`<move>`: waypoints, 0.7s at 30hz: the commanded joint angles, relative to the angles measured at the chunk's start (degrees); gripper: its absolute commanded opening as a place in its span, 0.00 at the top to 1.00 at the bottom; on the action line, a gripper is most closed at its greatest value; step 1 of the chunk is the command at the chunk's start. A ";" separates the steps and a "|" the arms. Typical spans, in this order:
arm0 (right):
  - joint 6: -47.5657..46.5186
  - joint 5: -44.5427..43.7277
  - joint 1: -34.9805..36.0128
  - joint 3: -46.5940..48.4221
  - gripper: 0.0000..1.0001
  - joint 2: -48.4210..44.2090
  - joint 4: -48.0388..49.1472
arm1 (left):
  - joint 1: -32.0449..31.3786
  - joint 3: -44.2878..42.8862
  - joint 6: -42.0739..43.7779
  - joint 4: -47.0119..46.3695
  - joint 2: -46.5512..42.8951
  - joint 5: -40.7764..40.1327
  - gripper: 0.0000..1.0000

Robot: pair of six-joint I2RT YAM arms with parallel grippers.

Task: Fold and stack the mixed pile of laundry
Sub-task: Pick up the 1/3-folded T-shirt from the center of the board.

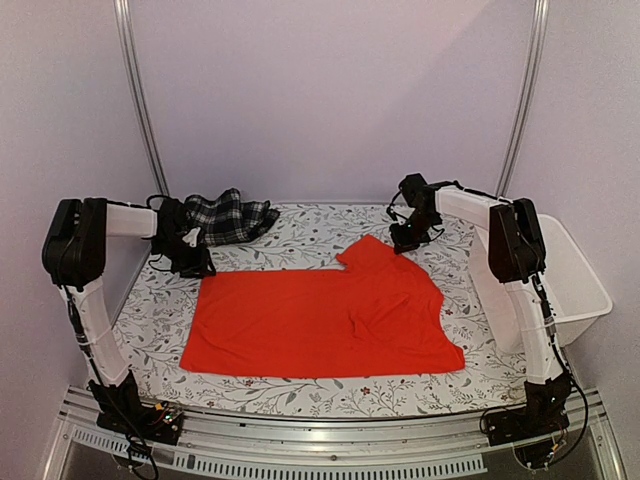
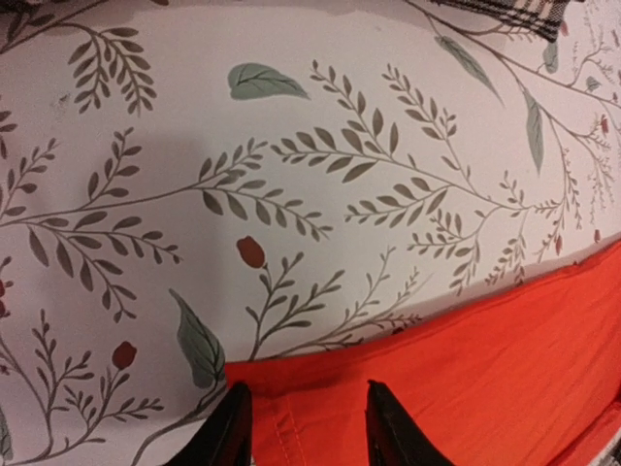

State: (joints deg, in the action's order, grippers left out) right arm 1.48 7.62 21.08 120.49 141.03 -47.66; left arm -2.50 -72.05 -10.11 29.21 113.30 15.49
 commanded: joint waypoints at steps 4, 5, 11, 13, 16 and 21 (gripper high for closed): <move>0.45 0.26 -0.61 1.04 1.00 1.04 0.04 | 0.24 -1.58 -2.03 1.10 0.91 -6.97 0.59; 0.46 0.36 -0.60 1.09 1.00 1.15 0.04 | 0.03 -1.94 -2.18 1.11 1.19 -5.89 0.59; 0.46 0.28 -0.65 1.13 1.00 1.39 0.20 | -0.97 -1.71 -3.15 0.54 2.02 -5.39 0.60; 0.46 0.14 -0.69 1.16 1.00 1.44 0.29 | -1.43 -1.43 -3.12 -0.28 2.23 -3.68 0.60; 0.46 -0.02 -0.90 1.48 1.00 1.59 0.36 | -2.41 -1.96 -2.90 -0.41 3.57 -2.72 0.65; 0.55 -0.46 -1.22 2.53 1.00 2.17 0.46 | -3.03 -2.87 -3.11 -0.34 4.61 -2.18 0.76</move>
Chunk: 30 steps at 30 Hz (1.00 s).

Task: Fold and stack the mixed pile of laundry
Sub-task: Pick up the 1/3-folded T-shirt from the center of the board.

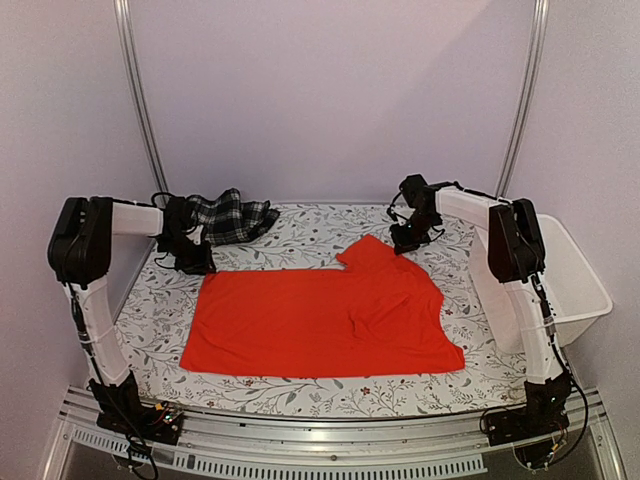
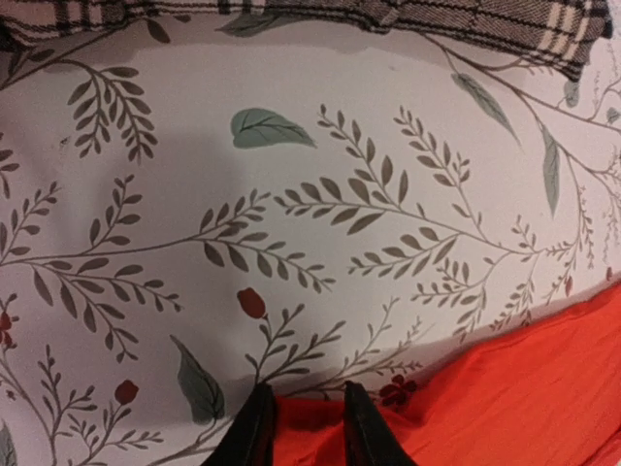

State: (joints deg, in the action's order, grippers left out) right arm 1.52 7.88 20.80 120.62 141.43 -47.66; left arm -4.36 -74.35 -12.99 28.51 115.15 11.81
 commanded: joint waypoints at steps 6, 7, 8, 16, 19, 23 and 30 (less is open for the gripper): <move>0.75 -0.81 -1.66 5.04 1.00 2.47 0.49 | -0.87 -2.14 -0.75 0.81 3.39 -0.01 0.97; 0.85 -0.62 -1.83 5.58 1.00 2.57 0.51 | -0.76 -2.51 -0.84 0.91 3.49 -0.03 1.00; 1.06 -0.40 -2.08 6.02 1.00 2.62 0.57 | -0.65 -2.88 -0.90 0.95 3.60 -0.13 1.00; 1.22 2.34 -2.46 5.98 1.00 0.80 0.99 | -0.12 -3.80 -1.10 -0.95 0.76 -0.20 1.00; 1.21 3.25 -2.38 5.09 1.00 -0.74 1.56 | -0.04 -3.36 -1.16 -2.38 -1.50 0.93 1.00; 0.52 3.73 -2.42 2.85 1.00 -3.57 2.19 | -0.03 -3.06 -1.06 -2.49 -3.52 1.77 1.00; 0.24 4.21 -2.51 -0.03 1.00 -7.37 2.15 | 0.01 -0.68 -0.76 -2.22 -6.38 2.73 1.00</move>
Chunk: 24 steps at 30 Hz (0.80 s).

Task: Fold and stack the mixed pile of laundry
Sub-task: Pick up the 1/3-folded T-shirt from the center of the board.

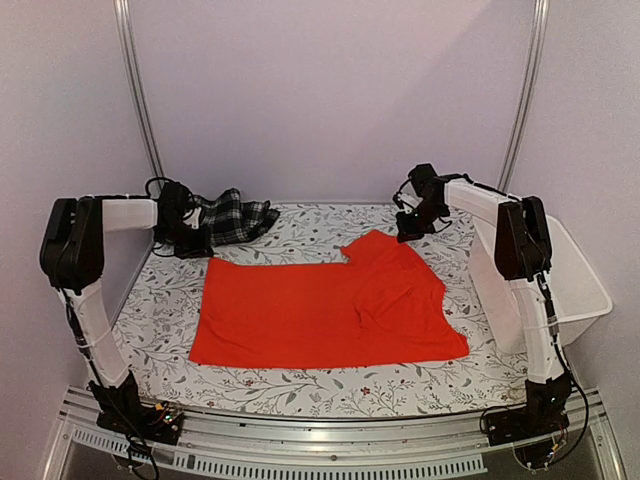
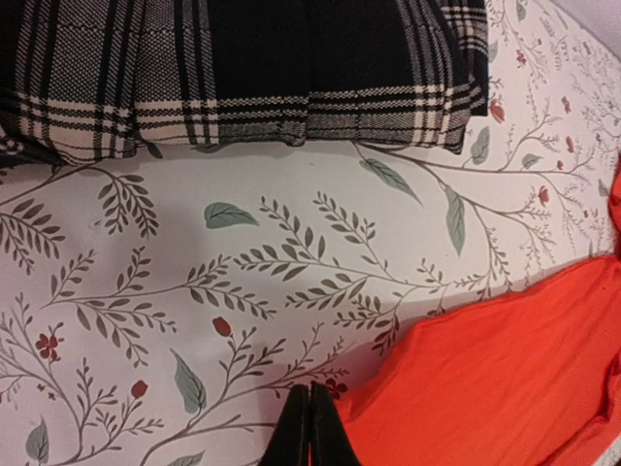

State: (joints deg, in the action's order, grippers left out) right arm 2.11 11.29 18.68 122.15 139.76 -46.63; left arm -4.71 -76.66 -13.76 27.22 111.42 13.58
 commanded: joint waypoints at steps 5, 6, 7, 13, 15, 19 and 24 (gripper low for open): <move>-0.53 1.18 -0.39 -7.10 1.00 -10.39 2.62 | 0.52 4.52 0.30 -0.90 -5.48 0.42 1.00; -0.59 1.39 -0.36 -8.12 1.00 -11.11 2.93 | 0.57 5.17 0.31 -0.98 -6.17 0.57 1.00; -0.52 1.61 -0.38 -9.08 1.00 -12.13 3.16 | 0.58 5.73 0.39 -1.06 -6.78 0.69 1.00; -0.09 3.29 -0.35 -14.86 1.00 -15.31 3.98 | 0.58 9.06 0.61 -1.12 -9.81 0.88 1.00; 0.25 3.60 -0.33 -17.50 1.00 -17.00 5.01 | 0.58 10.08 0.50 -1.14 -11.01 0.70 1.00; 0.53 4.05 -0.28 -21.11 1.00 -19.89 5.73 | 0.58 12.41 0.46 -1.46 -13.62 0.87 1.00; 0.62 3.85 -0.30 -25.55 1.00 -24.01 6.71 | 0.58 14.79 0.26 -0.87 -16.44 0.68 1.00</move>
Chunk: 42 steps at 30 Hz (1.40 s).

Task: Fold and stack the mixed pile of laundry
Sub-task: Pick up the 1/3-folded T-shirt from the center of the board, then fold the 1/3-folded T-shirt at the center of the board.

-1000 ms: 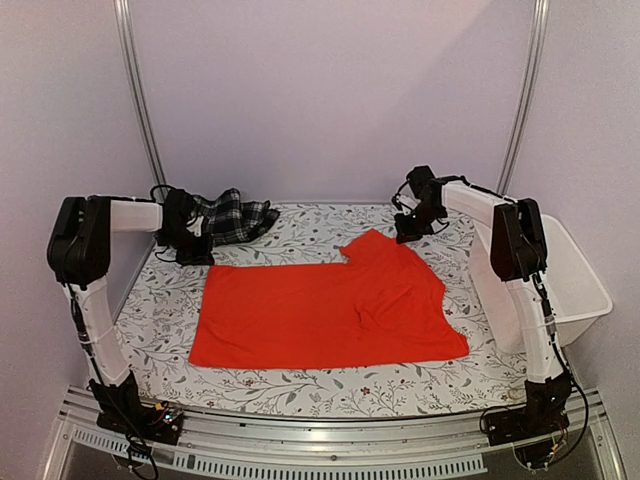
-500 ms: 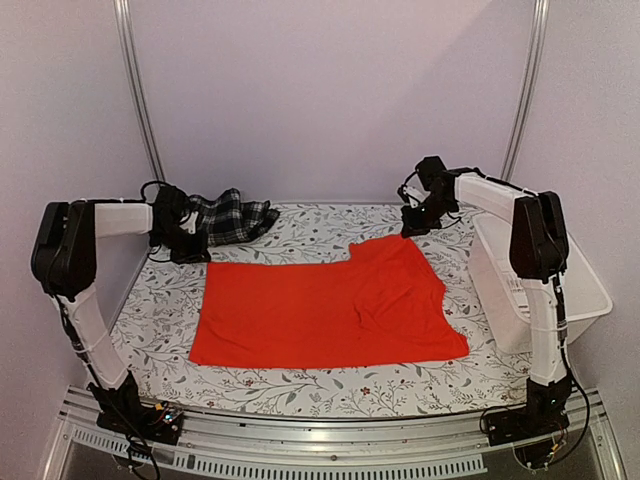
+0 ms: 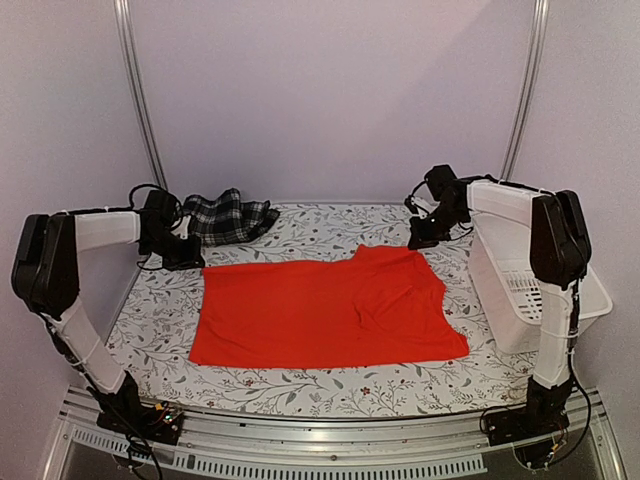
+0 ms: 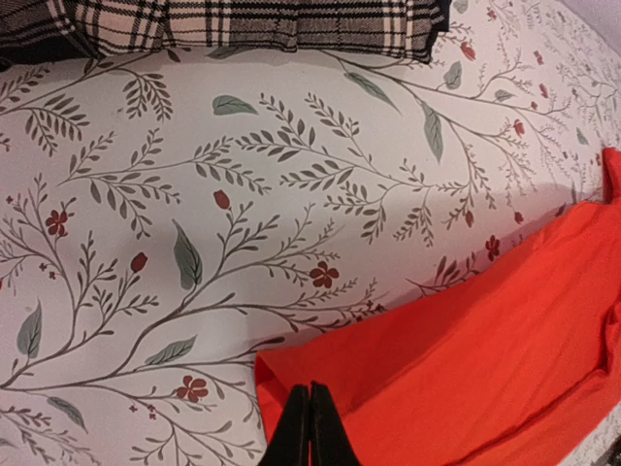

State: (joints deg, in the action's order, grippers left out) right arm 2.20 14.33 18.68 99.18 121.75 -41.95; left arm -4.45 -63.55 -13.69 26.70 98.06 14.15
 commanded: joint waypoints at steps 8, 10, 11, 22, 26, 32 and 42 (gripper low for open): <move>0.99 1.53 -0.31 -10.48 1.00 -12.25 3.03 | 0.32 5.19 -0.57 1.72 -7.52 -0.79 1.00; 1.43 1.67 -0.22 -13.00 1.00 -14.17 3.54 | 0.32 5.69 -0.79 3.00 -8.16 -0.97 1.00; 1.81 1.71 -0.15 -14.51 1.00 -15.66 3.93 | 0.32 6.07 -0.94 3.61 -8.60 -0.97 1.00; 4.49 0.67 1.20 -30.58 1.00 -22.91 8.72 | -0.03 14.14 -3.07 4.91 -10.52 -2.01 1.00; 4.51 -0.15 1.25 -33.23 1.00 -21.17 9.45 | -1.05 14.15 -4.21 4.24 -7.54 -2.77 1.00; 4.31 0.25 1.36 -33.40 1.00 -18.21 9.43 | -1.71 14.15 -4.62 3.33 -4.48 -3.61 1.00; 3.78 -0.78 1.46 -28.71 1.00 -21.73 5.71 | -1.69 9.07 -3.57 5.60 -6.60 -6.10 1.00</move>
State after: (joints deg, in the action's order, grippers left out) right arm 6.26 15.11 19.88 66.43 102.94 -34.30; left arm -5.74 -50.50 -17.76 31.44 93.76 10.09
